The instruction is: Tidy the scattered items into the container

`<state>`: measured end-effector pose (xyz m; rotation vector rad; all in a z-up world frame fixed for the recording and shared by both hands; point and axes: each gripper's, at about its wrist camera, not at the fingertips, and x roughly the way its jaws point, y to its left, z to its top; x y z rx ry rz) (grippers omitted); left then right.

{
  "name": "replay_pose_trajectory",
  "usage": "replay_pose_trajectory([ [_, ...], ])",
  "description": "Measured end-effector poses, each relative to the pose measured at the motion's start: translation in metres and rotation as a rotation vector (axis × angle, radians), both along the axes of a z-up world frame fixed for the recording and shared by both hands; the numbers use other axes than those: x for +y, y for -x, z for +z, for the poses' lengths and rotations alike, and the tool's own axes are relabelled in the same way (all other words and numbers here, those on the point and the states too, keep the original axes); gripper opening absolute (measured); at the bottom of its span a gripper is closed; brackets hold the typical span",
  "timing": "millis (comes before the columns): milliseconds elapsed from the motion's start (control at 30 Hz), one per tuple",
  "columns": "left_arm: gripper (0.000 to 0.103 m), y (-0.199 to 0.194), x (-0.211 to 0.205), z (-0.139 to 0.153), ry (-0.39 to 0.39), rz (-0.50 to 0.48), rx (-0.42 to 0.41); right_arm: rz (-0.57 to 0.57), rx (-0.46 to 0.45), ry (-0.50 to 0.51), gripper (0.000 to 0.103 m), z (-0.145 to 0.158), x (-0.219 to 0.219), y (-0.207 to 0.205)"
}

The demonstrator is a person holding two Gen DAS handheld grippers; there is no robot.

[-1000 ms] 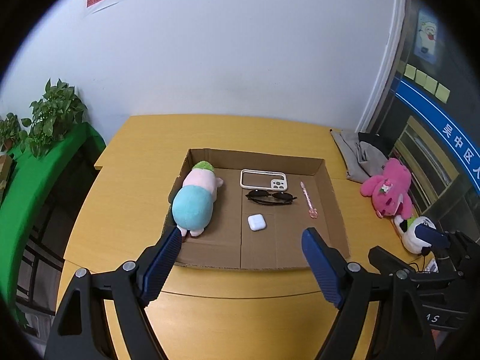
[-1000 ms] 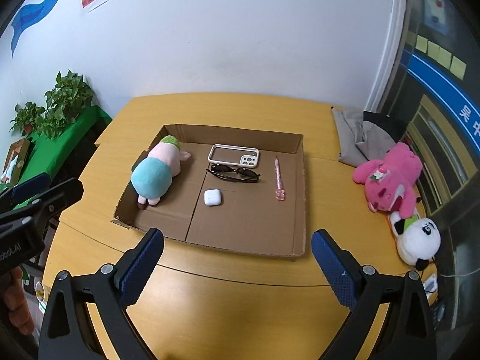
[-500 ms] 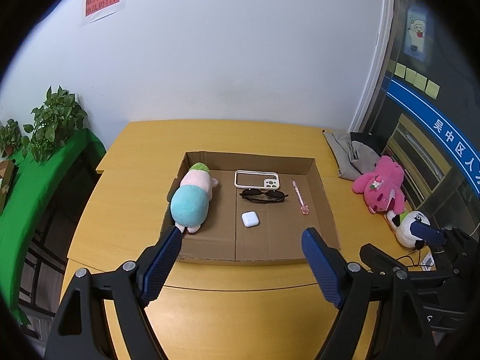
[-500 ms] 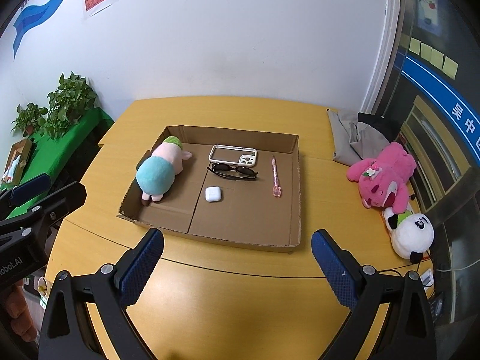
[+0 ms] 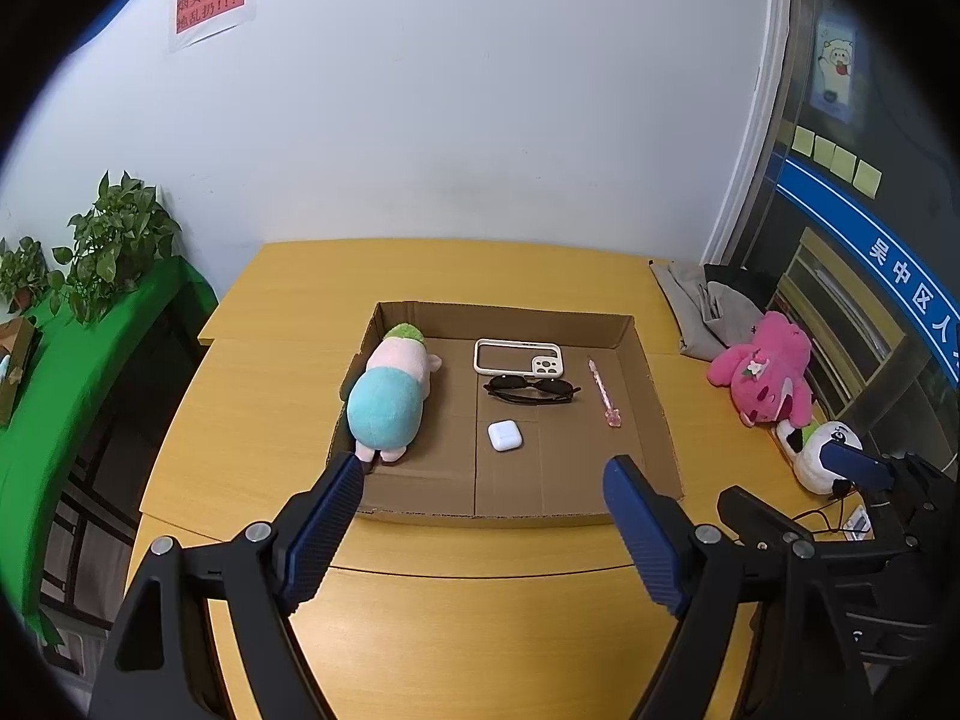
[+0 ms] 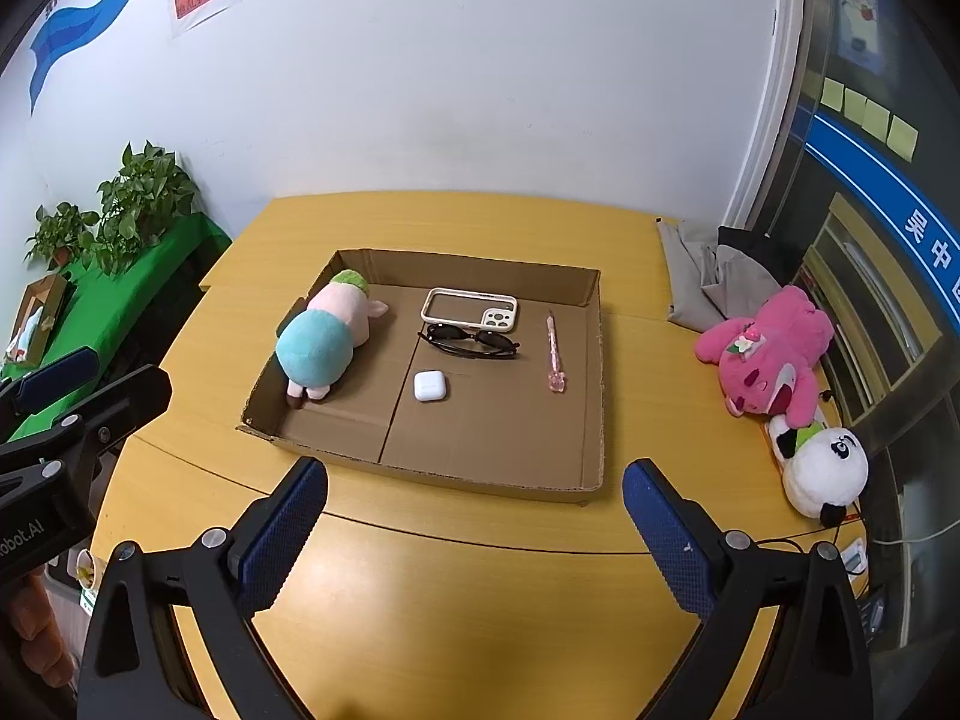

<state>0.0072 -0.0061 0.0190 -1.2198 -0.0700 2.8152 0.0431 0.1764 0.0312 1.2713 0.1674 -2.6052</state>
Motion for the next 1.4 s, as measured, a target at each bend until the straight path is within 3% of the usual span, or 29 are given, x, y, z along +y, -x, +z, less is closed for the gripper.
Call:
replay_pose_trajectory([
  [1400, 0.082, 0.029, -0.002, -0.02, -0.021, 0.002, -0.051, -0.015, -0.05, -0.013, 0.101, -0.022, 0.001, 0.031],
])
